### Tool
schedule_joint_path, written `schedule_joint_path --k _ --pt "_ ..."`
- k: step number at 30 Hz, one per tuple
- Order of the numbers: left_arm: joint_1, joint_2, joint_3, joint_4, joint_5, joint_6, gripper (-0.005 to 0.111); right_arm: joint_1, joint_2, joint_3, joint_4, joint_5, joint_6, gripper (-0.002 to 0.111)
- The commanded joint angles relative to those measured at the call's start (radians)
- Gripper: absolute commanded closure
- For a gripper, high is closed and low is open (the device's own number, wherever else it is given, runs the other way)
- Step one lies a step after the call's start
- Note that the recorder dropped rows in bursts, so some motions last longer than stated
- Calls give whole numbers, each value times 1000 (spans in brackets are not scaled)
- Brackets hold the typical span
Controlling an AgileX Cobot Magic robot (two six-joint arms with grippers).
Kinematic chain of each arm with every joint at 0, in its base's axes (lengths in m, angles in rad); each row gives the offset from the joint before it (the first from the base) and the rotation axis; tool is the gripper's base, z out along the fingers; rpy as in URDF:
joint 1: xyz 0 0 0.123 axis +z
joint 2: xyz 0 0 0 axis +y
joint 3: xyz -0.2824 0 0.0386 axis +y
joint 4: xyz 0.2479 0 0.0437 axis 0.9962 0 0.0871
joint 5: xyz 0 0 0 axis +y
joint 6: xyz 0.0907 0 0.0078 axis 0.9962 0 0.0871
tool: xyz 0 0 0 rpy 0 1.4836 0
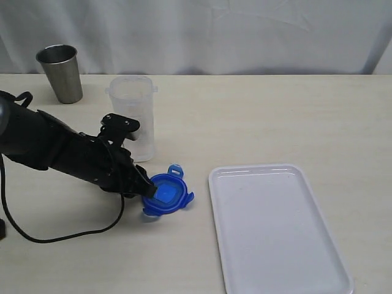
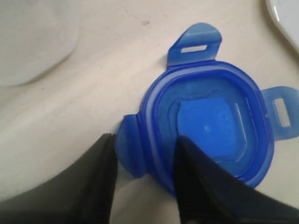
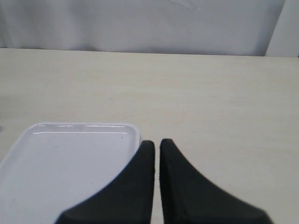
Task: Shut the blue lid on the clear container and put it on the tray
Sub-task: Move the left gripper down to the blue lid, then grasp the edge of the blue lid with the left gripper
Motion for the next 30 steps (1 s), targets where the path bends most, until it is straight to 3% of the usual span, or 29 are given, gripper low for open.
schedule_joint_path --k 1,7,10,12,22,26,30 --pt "-2 8 -5 -7 13 5 82 2 -2 1 -5 -7 -1 104" --pt "-2 8 -5 -14 66 1 90 2 -2 1 -5 -7 -1 104" --pt "0 8 -5 32 96 -87 90 2 -2 1 -5 -7 -1 104" --pt "0 4 -5 142 107 -158 90 2 -2 1 -5 -7 -1 104" --pt "2 -114 -5 821 87 -836 90 2 -2 1 -5 -7 -1 104" --pt "2 -138 -5 1077 141 -1102 86 2 -2 1 -5 -7 -1 104" --pt "2 -138 28 1127 119 -1155 71 2 -2 1 -5 -7 -1 104"
